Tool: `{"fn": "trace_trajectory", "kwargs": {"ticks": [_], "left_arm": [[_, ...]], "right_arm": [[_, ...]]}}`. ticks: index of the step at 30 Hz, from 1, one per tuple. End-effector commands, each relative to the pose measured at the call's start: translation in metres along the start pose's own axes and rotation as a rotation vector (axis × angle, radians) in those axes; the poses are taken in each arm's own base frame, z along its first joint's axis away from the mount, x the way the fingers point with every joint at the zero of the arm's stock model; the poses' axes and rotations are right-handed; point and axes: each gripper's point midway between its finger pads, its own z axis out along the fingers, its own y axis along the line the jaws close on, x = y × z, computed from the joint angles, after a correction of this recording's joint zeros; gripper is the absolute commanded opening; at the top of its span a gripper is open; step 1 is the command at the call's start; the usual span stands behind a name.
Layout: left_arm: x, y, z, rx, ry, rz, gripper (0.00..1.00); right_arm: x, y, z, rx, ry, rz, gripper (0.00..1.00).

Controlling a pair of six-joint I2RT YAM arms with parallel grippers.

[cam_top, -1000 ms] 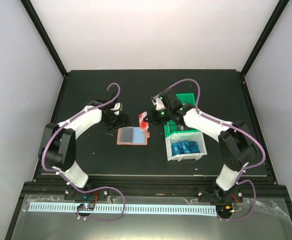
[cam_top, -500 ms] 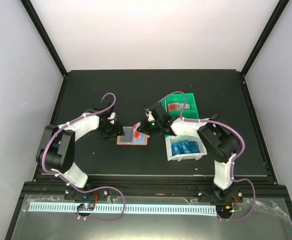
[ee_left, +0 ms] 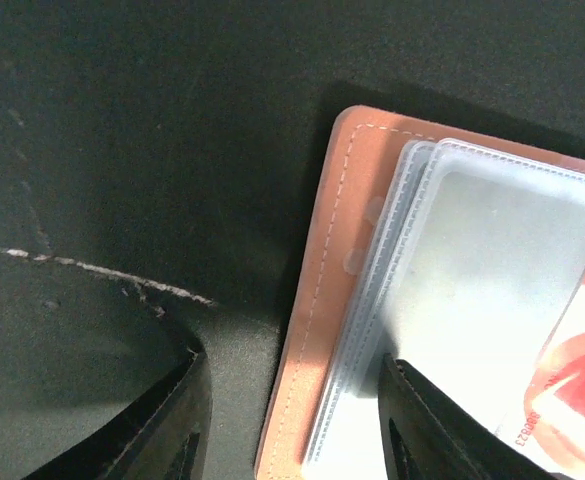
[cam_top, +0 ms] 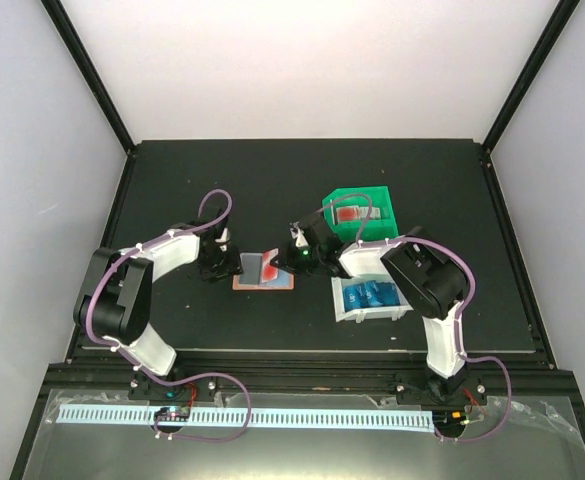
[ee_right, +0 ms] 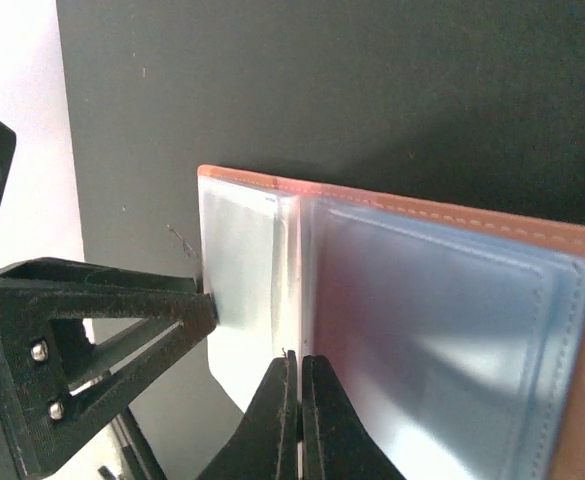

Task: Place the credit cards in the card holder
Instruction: Insert the credit card into the card holder.

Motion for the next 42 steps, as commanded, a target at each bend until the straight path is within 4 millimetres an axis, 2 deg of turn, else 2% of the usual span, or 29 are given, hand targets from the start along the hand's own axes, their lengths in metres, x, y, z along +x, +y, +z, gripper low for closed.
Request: {"fn": "trace_trajectory", "kwargs": {"ticks": [1,8,12,17,26,35,42], "left_arm": [[0.000,0.010,0.010,-0.038,-0.002,-0.016,0.45],[0.002,0.014,0.010,-0.048,-0.015,-0.015,0.40],[0.004,0.017,0.010,-0.055,-0.011,-0.016,0.34],[0.006,0.019,0.010,-0.063,-0.011,-0.018,0.34],[0.006,0.019,0.010,-0.065,-0.007,-0.020,0.34],[0.007,0.016,0.012,-0.055,0.005,-0.020,0.37],[0.008,0.015,0.013,-0.049,0.014,-0.021,0.37]], "right_arm": [[0.009,-0.002,0.005,-0.049,0.024,0.054,0.01],[0.011,-0.001,-0.002,-0.062,0.009,0.099,0.01],[0.006,0.010,-0.010,-0.114,-0.032,0.060,0.01],[0.006,0.021,-0.011,-0.182,-0.037,0.042,0.01],[0.003,0.005,-0.006,-0.124,-0.065,0.056,0.01],[0.004,0.005,0.006,-0.147,-0.034,0.041,0.01],[0.007,-0.007,0.015,-0.110,-0.013,0.061,0.01]]}}
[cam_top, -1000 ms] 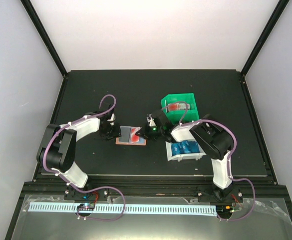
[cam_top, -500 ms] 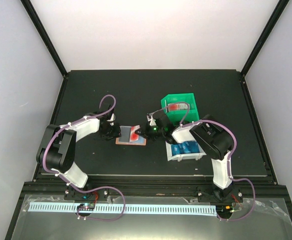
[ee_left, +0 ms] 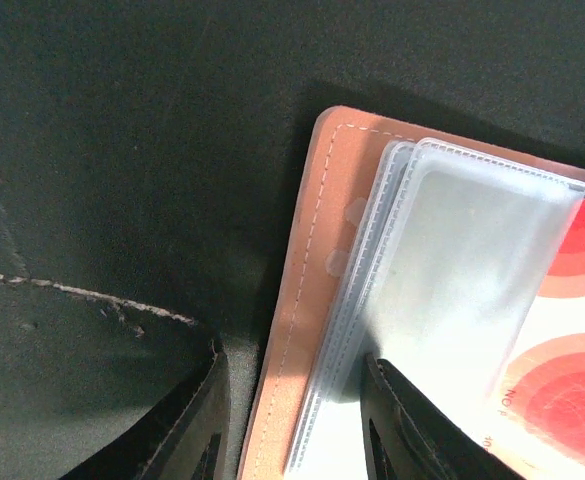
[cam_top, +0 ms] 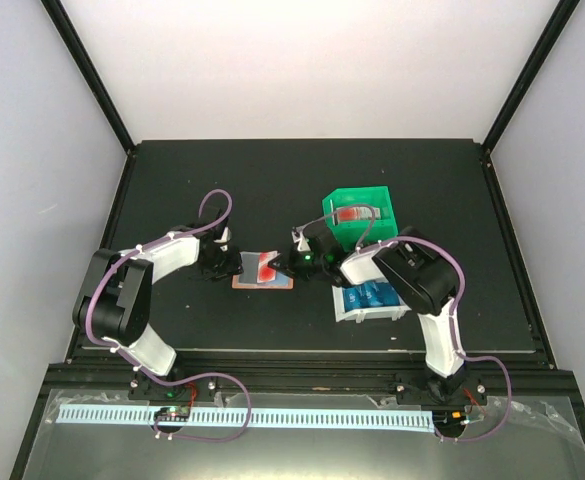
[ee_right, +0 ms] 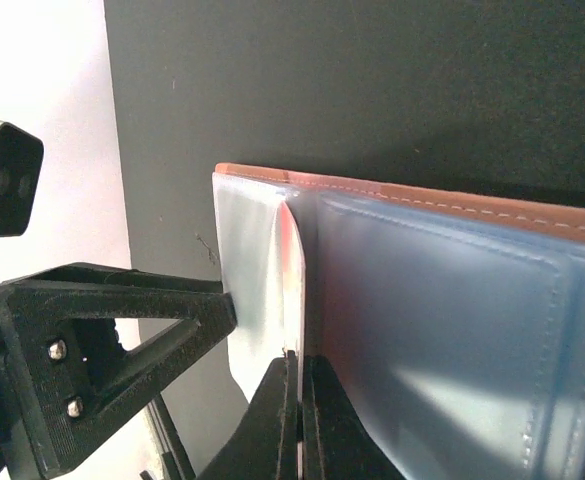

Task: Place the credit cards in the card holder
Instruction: Insert the credit card into the card holder.

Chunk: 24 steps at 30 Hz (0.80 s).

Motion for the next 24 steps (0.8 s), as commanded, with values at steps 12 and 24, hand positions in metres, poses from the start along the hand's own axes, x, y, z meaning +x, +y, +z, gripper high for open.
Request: {"fn": "trace_trajectory", "kwargs": {"ticks": [12,24], "left_arm": [[0.015,0.013,0.011,-0.050,0.059,-0.013,0.38],[0.016,0.010,0.013,-0.037,0.066,-0.011,0.40]], "right_arm": [[0.001,-0.022,0.017,0.095,0.004,0.001,0.01],[0.017,-0.046,0.026,0.206,0.059,0.074,0.06]]}}
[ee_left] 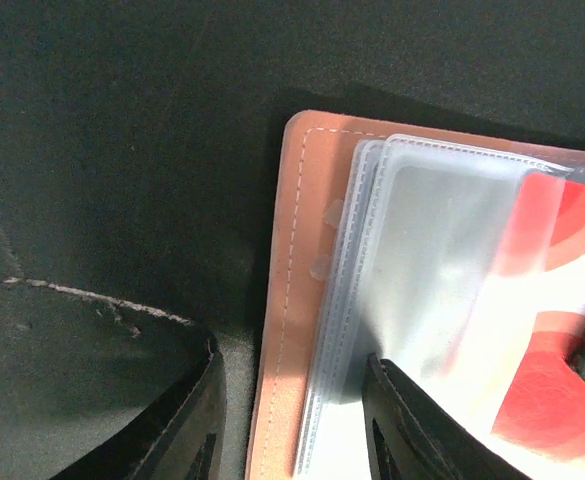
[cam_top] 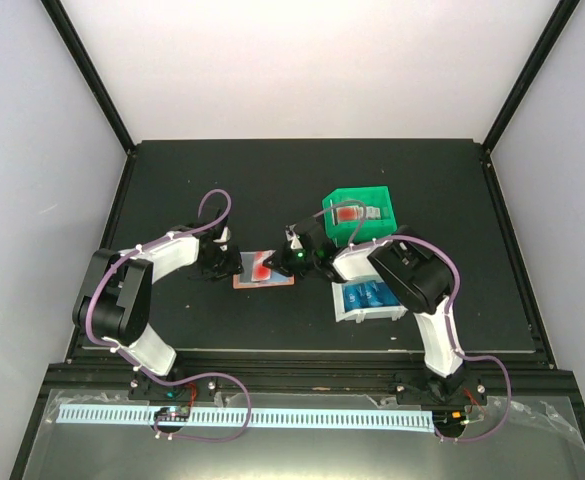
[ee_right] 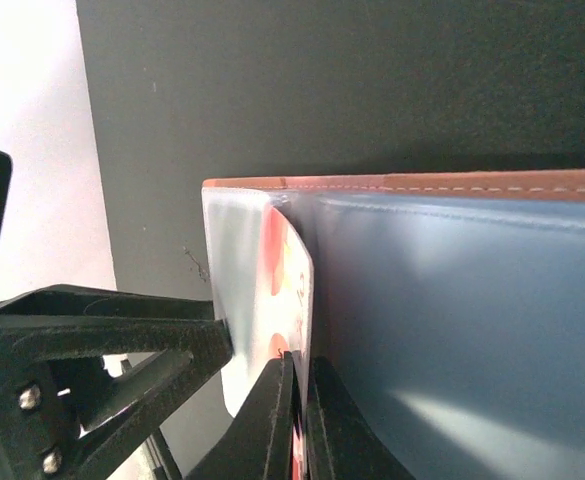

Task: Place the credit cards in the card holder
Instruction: Insert the credit card into the card holder.

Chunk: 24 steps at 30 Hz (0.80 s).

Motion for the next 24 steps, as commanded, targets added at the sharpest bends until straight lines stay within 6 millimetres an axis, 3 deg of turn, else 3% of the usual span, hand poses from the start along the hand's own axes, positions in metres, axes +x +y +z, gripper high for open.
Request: {"fn": "trace_trajectory", "kwargs": {"ticks": [1,5,10,13,18,24], "left_arm": [[0.015,0.012,0.012,-0.050,0.060,-0.013,0.41],[0.016,0.012,0.012,-0.049,0.063,-0.013,0.43],[0.015,0.010,0.010,-0.044,0.062,-0.009,0.44],[0.015,0.010,0.007,-0.046,0.058,-0.006,0.47],[0.012,0.008,0.004,-0.046,0.044,-0.004,0.49],[0.010,0.010,0.004,-0.059,0.038,-0.006,0.51]], "right_arm": [[0.019,-0.049,0.014,0.166,0.052,0.076,0.07],[0.017,-0.055,0.017,0.193,0.048,0.076,0.11],[0.016,-0.033,0.024,0.119,0.096,-0.006,0.13],[0.012,-0.026,0.018,0.131,0.093,-0.062,0.21],[0.006,-0.030,0.002,0.229,0.057,-0.131,0.33],[-0.003,-0.028,-0.009,0.316,0.033,-0.192,0.37]]}}
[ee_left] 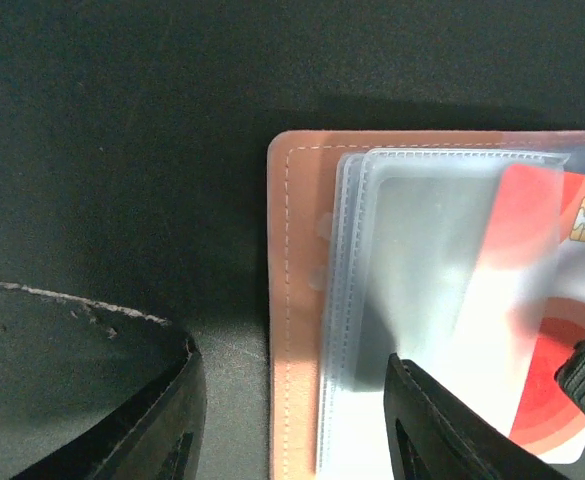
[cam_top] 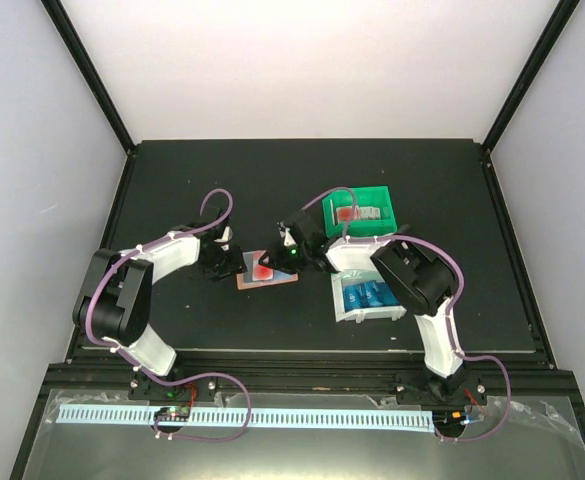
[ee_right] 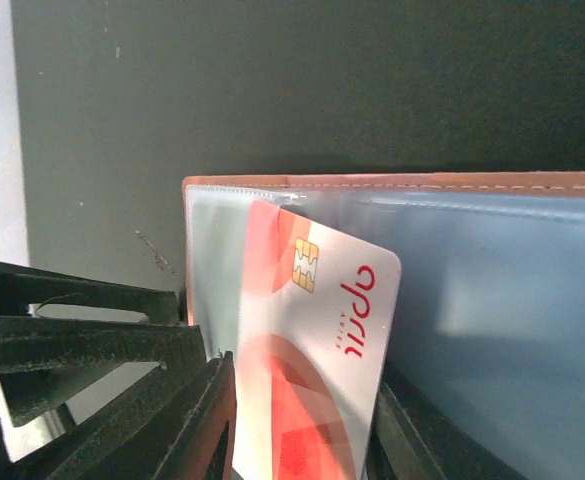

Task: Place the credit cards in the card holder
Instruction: Insert the credit card into the card holder.

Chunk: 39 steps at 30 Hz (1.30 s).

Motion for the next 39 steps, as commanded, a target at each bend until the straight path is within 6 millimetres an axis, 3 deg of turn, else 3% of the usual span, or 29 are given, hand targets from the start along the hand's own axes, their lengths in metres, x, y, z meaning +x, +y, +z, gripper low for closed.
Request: {"fn": "trace_trajectory", "kwargs": {"ticks": [1,9,15,20,32,35,39], "left_arm": [[0.010,0.014,0.004,-0.070,0.035,-0.013,0.52],[0.010,0.012,0.007,-0.059,0.050,-0.013,0.54],[0.010,0.013,0.012,-0.064,0.056,-0.021,0.45],[0.013,0.012,0.016,-0.054,0.071,-0.030,0.42],[0.010,-0.003,0.013,0.027,0.062,-0.036,0.43],[0.008,-0.008,0.009,0.053,0.044,-0.039,0.43],[0.007,-0.016,0.005,0.102,0.022,-0.047,0.43]], "right_arm": [[0.004,-0.030,-0.008,0.189,0.016,-0.040,0.37],[-0.005,-0.040,-0.009,0.330,-0.005,-0.098,0.42],[-0.012,-0.040,-0.018,0.362,-0.042,-0.117,0.45],[-0.021,-0.035,-0.031,0.358,-0.119,-0.116,0.60],[-0.030,-0.027,-0.045,0.332,-0.212,-0.094,0.75],[-0.036,-0.027,-0.058,0.362,-0.268,-0.076,0.75],[-0.045,-0.031,-0.071,0.439,-0.322,-0.112,0.85]]}}
